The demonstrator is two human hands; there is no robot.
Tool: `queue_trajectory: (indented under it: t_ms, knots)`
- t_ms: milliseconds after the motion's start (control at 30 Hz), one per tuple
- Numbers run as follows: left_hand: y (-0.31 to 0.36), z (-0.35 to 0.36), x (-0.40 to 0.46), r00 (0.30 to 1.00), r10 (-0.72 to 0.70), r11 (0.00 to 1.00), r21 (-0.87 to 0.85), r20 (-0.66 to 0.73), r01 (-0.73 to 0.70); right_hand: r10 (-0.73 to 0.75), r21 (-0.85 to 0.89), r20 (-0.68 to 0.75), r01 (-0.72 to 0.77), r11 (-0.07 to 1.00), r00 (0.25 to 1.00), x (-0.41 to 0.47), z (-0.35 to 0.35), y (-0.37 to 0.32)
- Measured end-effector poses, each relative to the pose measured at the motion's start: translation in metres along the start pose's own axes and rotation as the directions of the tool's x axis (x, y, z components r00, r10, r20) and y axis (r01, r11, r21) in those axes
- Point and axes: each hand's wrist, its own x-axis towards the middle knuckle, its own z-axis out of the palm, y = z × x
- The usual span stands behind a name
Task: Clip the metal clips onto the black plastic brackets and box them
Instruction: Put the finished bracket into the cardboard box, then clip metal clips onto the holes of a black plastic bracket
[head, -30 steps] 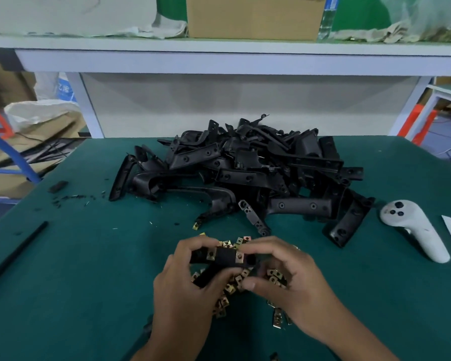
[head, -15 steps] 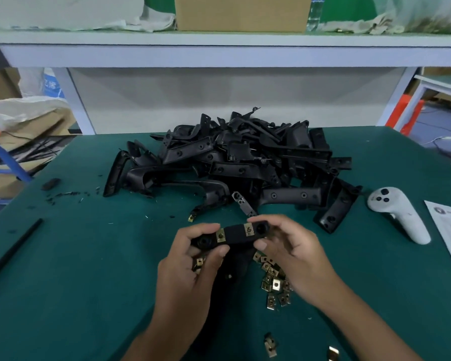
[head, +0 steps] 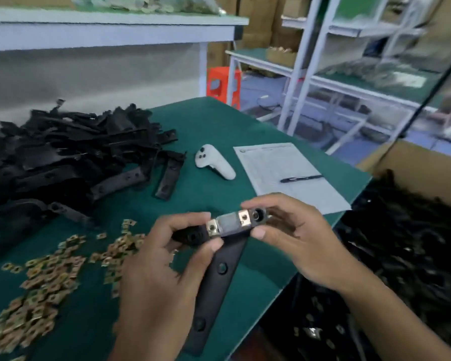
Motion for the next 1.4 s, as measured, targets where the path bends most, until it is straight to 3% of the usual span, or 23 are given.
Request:
queue_trajectory:
  t_ms: [167,300,467,533,633,700,800,900,1000,1100,1233,1400]
  knots:
    - [0.027,0.101,-0.017,0.953,0.042,0.999,-0.04,0.301,-0.031,0.131,-0.095,-0.272,-0.162,0.982,0.953,-0.09,-0.084,0.01]
    - [0.036,0.161,-0.033,0.877,0.06,0.997,-0.068,0.477,-0.031,0.208,-0.137,-0.382,-0.277,0.951,0.901,-0.145,-0.123,0.02]
    - [0.034,0.194,-0.043,0.775,0.085,0.996,-0.029,0.627,-0.086,0.352,-0.169,-0.445,-0.463,0.87,0.823,-0.182,-0.145,0.034]
    - [0.029,0.185,-0.043,0.777,0.116,0.988,0.006,0.619,-0.152,0.373,-0.162,-0.508,-0.512,0.843,0.776,-0.187,-0.148,0.043]
    - [0.021,0.154,-0.034,0.852,0.15,0.981,0.029,0.501,-0.19,0.34,-0.183,-0.565,-0.516,0.836,0.752,-0.182,-0.151,0.056]
    - [0.01,0.122,-0.024,0.911,0.137,0.982,0.07,0.388,-0.178,0.313,-0.229,-0.526,-0.486,0.843,0.791,-0.164,-0.139,0.065]
    - [-0.016,0.054,-0.011,0.976,0.052,0.976,0.197,0.211,-0.095,0.405,-0.198,-0.391,-0.505,0.84,0.827,-0.106,-0.105,0.091]
    - [-0.048,-0.029,-0.003,0.998,-0.049,0.952,0.305,0.033,0.037,0.428,-0.195,-0.075,-0.434,0.88,0.901,-0.035,-0.049,0.087]
    - [-0.081,-0.102,-0.008,0.975,-0.062,0.913,0.383,-0.215,0.142,0.205,-0.189,-0.022,-0.205,0.96,0.979,0.028,0.023,0.063]
    - [-0.11,-0.144,-0.021,0.917,-0.047,0.856,0.456,-0.397,0.242,-0.008,-0.232,0.144,0.041,0.972,0.99,0.075,0.098,0.023]
    - [-0.132,-0.158,-0.027,0.802,-0.125,0.876,0.314,-0.584,0.366,0.038,-0.398,0.376,0.124,0.909,0.926,0.14,0.185,0.026]
    - [-0.136,-0.155,-0.025,0.811,-0.131,0.884,0.303,-0.57,0.356,0.199,-0.663,0.248,0.016,0.748,0.948,0.176,0.239,0.045]
